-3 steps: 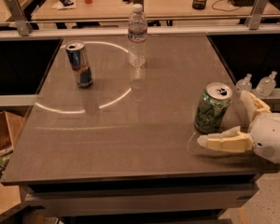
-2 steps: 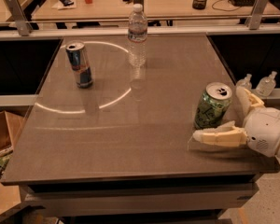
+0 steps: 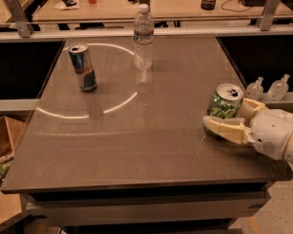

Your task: Move green can near water bottle

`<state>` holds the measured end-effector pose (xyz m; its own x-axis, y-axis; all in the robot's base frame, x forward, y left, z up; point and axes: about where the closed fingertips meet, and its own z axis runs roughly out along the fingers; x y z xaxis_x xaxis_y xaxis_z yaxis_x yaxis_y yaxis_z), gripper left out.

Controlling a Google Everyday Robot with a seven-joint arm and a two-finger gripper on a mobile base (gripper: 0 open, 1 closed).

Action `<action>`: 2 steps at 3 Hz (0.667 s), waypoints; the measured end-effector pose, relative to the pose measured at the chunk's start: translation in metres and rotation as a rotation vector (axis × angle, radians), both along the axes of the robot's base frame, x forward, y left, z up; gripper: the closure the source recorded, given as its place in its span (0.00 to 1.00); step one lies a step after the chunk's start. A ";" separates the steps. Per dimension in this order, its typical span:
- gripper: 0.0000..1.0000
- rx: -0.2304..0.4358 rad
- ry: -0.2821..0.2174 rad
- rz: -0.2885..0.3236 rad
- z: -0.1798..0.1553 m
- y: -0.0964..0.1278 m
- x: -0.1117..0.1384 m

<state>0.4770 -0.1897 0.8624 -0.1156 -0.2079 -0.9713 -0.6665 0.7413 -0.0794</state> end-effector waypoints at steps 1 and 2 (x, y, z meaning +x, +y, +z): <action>0.64 -0.010 0.005 0.002 0.000 0.002 0.001; 0.87 -0.046 -0.013 0.013 0.002 0.005 0.017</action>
Offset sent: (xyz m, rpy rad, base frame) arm 0.0395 0.0083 0.0020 -0.0935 -0.0350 0.0263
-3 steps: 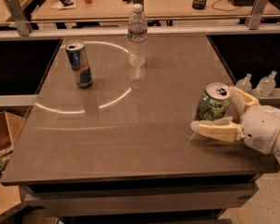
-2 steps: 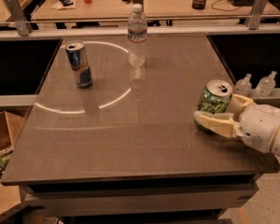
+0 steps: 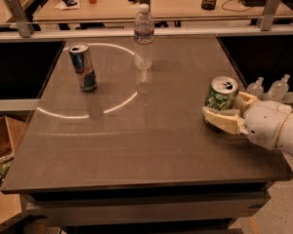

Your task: Move green can near water bottle

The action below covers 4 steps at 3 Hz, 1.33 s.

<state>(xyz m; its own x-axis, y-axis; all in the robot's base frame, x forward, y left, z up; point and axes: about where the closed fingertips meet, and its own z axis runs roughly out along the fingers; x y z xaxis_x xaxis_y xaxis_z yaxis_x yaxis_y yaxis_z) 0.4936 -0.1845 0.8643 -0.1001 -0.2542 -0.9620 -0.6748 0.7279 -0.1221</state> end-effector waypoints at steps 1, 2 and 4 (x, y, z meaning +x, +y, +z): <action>1.00 -0.027 -0.008 -0.007 -0.009 0.007 0.032; 1.00 -0.029 -0.008 -0.008 -0.007 0.007 0.035; 1.00 -0.029 -0.008 -0.008 -0.006 0.008 0.035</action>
Offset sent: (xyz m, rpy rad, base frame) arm 0.1100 -0.0007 -0.0559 -0.0563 0.0847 -0.0969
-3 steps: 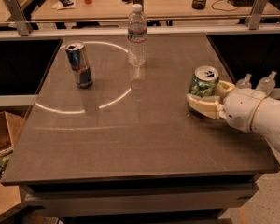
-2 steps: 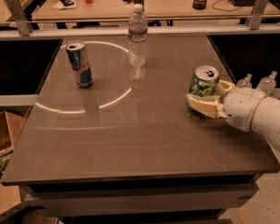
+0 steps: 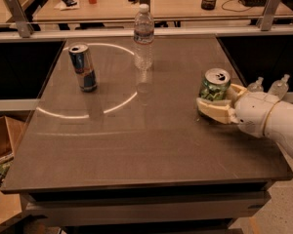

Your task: Move green can near water bottle

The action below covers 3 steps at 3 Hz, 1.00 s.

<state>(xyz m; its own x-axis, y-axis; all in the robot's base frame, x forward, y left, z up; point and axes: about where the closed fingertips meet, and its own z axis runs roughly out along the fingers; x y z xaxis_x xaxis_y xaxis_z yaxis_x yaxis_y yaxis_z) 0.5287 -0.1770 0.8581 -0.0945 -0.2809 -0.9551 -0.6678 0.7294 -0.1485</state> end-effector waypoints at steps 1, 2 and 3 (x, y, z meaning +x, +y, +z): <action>1.00 0.001 -0.018 -0.013 0.011 0.004 0.026; 1.00 -0.005 -0.043 -0.041 0.024 0.006 0.065; 1.00 0.005 -0.061 -0.073 0.037 0.009 0.099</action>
Offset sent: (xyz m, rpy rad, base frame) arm 0.1127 0.0024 0.0390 -0.0113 -0.0722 -0.0859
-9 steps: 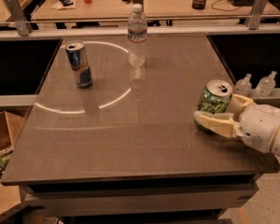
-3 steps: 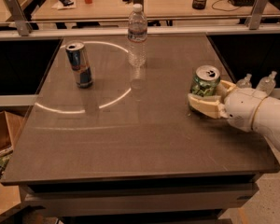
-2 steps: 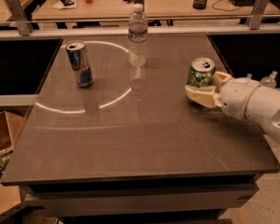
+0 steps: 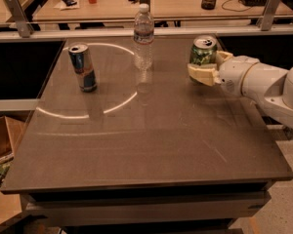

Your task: Move green can near water bottle

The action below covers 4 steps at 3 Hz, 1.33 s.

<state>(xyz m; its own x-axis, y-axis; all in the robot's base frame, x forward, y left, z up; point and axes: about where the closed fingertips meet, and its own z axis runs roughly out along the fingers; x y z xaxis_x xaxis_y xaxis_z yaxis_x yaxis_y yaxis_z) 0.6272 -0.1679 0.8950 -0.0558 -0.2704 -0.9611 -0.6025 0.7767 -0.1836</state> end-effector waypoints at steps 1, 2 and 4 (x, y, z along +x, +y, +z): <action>1.00 0.007 0.009 -0.014 0.009 0.010 0.031; 1.00 0.034 0.030 -0.010 0.009 0.030 0.055; 1.00 0.114 0.118 -0.017 -0.013 0.060 0.075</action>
Offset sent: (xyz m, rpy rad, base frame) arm 0.0878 0.0530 0.0068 0.0749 0.0621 -0.0103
